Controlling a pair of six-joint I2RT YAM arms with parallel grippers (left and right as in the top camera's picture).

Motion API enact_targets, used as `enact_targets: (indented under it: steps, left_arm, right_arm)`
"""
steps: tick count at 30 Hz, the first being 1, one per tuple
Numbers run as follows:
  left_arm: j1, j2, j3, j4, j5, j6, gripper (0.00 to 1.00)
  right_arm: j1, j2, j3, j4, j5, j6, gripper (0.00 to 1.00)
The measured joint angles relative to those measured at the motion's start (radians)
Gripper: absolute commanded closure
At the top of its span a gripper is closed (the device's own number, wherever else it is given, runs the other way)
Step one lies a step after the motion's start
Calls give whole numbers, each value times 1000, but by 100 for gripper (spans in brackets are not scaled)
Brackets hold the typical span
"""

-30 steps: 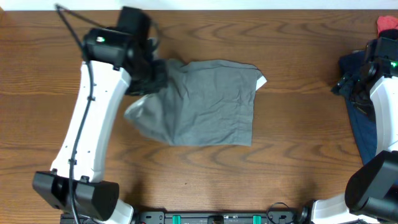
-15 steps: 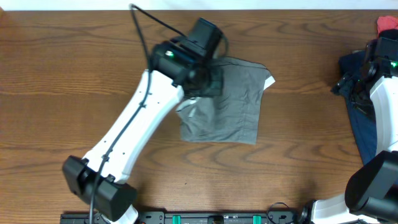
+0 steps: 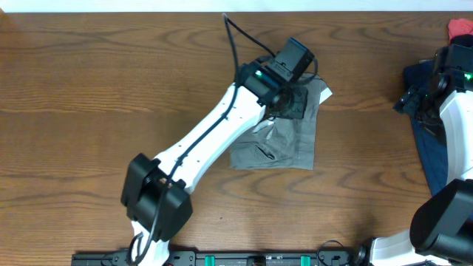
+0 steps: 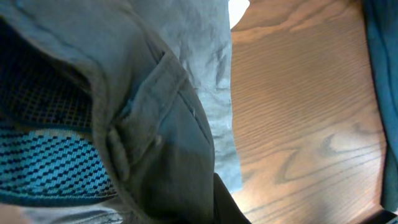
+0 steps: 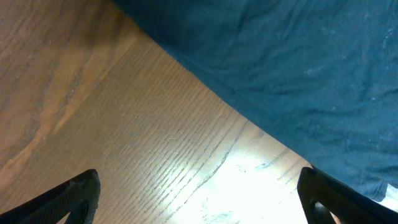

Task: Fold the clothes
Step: 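Lift the left edge and fold it rightward over the shorts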

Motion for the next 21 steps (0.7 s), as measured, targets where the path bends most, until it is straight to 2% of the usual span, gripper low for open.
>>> enact_targets:
  steps: [3,4,5,7,8,9,19,21]
  left_arm:
    - [-3,32,0,6,3,0,94]
    - [-3,43,0,9,3,0,90]
    - [-3,55,0,10,3,2,76]
    - [-3,75,0,13,6,1,40]
    - [-3,83,0,13,6,1,27]
    - [-3,89,0,12,6,0,23]
    - [-2,92,0,-10,18,-2,22]
    - [0,84,0,-23,23,-2,26]
  right_arm:
    - [0,0,0,0,0,0,1]
    - [0,0,0,0,0,0,1]
    - [0,0,0,0,0,0,1]
    - [0,0,0,0,0,0,1]
    - [0,0,0,0,0,0,1]
    - [0,0,0,0,0,0,1]
    - [0,0,0,0,0,0,1]
    - [0,0,0,0,0,0,1]
